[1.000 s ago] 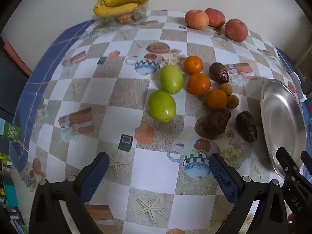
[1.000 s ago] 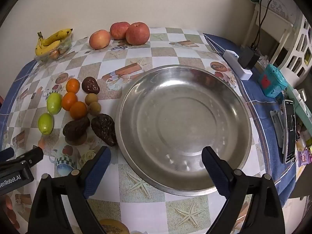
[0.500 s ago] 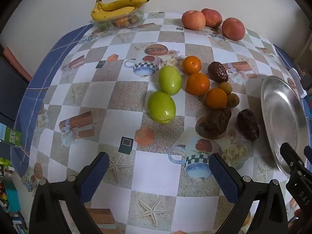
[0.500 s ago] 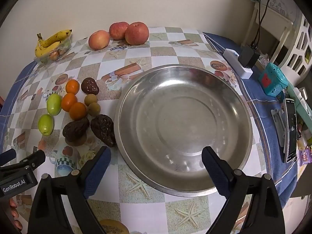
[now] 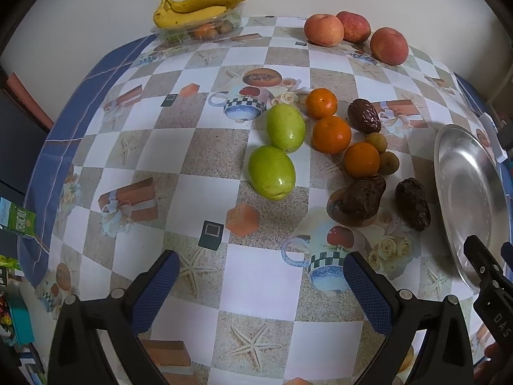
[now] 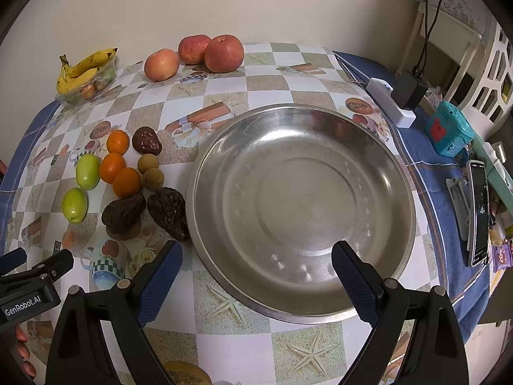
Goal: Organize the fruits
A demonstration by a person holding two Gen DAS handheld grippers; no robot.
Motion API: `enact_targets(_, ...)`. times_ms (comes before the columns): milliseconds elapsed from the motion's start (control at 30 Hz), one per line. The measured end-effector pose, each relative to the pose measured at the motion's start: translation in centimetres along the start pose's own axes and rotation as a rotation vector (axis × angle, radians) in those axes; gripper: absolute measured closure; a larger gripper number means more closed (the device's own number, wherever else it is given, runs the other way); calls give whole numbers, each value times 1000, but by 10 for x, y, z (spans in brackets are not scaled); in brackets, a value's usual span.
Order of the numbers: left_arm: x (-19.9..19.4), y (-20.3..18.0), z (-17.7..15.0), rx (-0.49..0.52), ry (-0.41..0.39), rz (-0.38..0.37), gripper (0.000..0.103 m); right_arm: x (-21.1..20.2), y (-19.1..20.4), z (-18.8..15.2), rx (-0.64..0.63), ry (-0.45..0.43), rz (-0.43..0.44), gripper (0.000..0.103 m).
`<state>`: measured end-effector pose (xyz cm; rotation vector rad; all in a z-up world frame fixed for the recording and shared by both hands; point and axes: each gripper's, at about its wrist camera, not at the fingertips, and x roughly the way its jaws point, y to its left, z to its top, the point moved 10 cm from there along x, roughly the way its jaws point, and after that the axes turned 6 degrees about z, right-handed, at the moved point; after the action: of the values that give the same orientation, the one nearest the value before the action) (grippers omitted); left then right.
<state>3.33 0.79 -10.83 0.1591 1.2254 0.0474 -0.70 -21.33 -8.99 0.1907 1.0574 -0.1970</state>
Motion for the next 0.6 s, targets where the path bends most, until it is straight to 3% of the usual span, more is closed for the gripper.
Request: enact_targets(600,3,0,-2,-9,17,2,0,1,-4,0,4,3,6,9)
